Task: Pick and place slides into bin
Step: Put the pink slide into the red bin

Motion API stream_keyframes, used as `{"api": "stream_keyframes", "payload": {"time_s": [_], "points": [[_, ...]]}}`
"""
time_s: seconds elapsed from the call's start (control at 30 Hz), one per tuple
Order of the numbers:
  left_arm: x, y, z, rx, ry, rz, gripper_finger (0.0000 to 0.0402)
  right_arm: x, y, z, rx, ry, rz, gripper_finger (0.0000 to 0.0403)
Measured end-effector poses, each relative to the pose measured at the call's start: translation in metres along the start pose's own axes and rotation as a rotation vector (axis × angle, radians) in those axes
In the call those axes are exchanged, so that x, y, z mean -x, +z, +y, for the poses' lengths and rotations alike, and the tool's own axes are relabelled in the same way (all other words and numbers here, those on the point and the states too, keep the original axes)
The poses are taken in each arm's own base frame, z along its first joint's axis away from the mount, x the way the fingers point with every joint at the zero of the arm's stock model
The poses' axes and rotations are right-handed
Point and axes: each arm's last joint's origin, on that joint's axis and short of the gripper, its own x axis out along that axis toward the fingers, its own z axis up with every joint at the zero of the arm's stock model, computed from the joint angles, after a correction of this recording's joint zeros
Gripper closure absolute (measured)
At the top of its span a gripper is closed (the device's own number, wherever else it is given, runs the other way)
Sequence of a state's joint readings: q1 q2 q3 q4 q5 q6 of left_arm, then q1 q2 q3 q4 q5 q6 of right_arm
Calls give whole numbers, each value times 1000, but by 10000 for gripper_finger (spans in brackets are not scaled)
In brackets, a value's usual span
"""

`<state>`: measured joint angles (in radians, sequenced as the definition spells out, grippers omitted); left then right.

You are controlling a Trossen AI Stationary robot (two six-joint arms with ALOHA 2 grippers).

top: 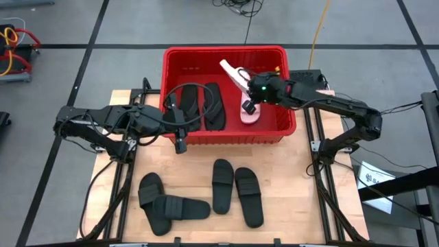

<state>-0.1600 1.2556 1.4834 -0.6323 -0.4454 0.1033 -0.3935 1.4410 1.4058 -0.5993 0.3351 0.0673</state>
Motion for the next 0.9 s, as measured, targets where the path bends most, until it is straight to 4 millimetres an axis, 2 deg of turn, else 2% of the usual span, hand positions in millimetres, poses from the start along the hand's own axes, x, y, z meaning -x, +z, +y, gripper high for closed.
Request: {"api": "stream_keyframes", "payload": {"time_s": [0.13, 0.37, 0.6, 0.9], "points": [[0, 0, 0, -70, 2, 1, 284, -27, -6, 6, -2, -109, 51, 382], [-3, -2, 7, -161, 26, 18, 284, -60, -12, 18, -91, -115, 85, 382], [-7, -5, 18, -161, 63, 54, 284, -86, -21, 27, -99, -123, 128, 380], [-10, -10, 27, -158, 92, 96, 284, -102, -28, 34, -137, -108, 162, 382]]}}
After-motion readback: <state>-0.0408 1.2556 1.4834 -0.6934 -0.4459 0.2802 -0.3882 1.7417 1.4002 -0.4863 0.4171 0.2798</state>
